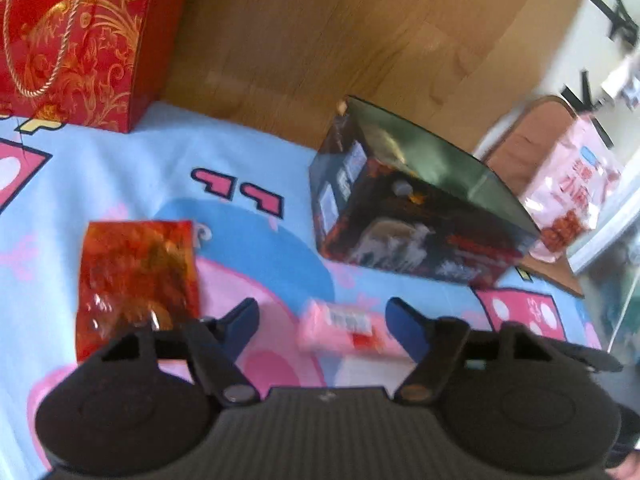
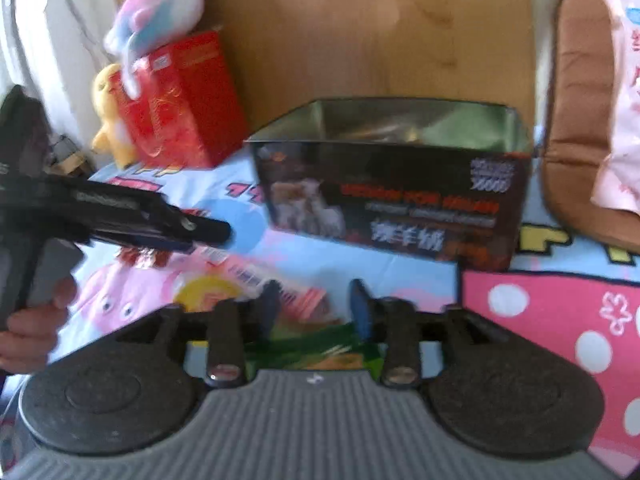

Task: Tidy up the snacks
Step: 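Move the left gripper toward the small pink box beside the red packet, then grasp the small pink box with the left gripper and drop it into the tin box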

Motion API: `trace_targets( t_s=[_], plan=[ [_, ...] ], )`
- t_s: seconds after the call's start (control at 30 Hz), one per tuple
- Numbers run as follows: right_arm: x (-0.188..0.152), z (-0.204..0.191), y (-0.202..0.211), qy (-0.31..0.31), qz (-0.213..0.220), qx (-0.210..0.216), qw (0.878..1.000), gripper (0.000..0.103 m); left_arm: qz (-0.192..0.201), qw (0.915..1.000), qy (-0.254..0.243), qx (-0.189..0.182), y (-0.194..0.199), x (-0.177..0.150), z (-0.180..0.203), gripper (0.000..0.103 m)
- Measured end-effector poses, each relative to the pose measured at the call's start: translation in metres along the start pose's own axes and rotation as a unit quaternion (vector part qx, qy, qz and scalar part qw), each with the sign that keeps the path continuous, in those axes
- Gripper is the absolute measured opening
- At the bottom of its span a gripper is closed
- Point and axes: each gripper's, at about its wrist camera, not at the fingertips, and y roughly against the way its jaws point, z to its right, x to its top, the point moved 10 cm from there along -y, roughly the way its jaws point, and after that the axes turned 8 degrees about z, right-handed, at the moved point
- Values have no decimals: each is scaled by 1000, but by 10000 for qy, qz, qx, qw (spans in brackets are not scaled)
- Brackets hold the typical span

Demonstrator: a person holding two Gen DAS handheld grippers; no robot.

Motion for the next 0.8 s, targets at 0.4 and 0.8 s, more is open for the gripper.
trace_targets(
  t_s=[0.4, 0.8],
  plan=[
    [2, -29, 9, 837, 476, -332, 9948, 44, 446, 9980, -377, -244, 27, 16, 33, 60],
    [114, 32, 4, 976, 1615, -1539, 9699, 63, 1198, 9910, -571, -152, 6, 98, 79, 76]
  ],
)
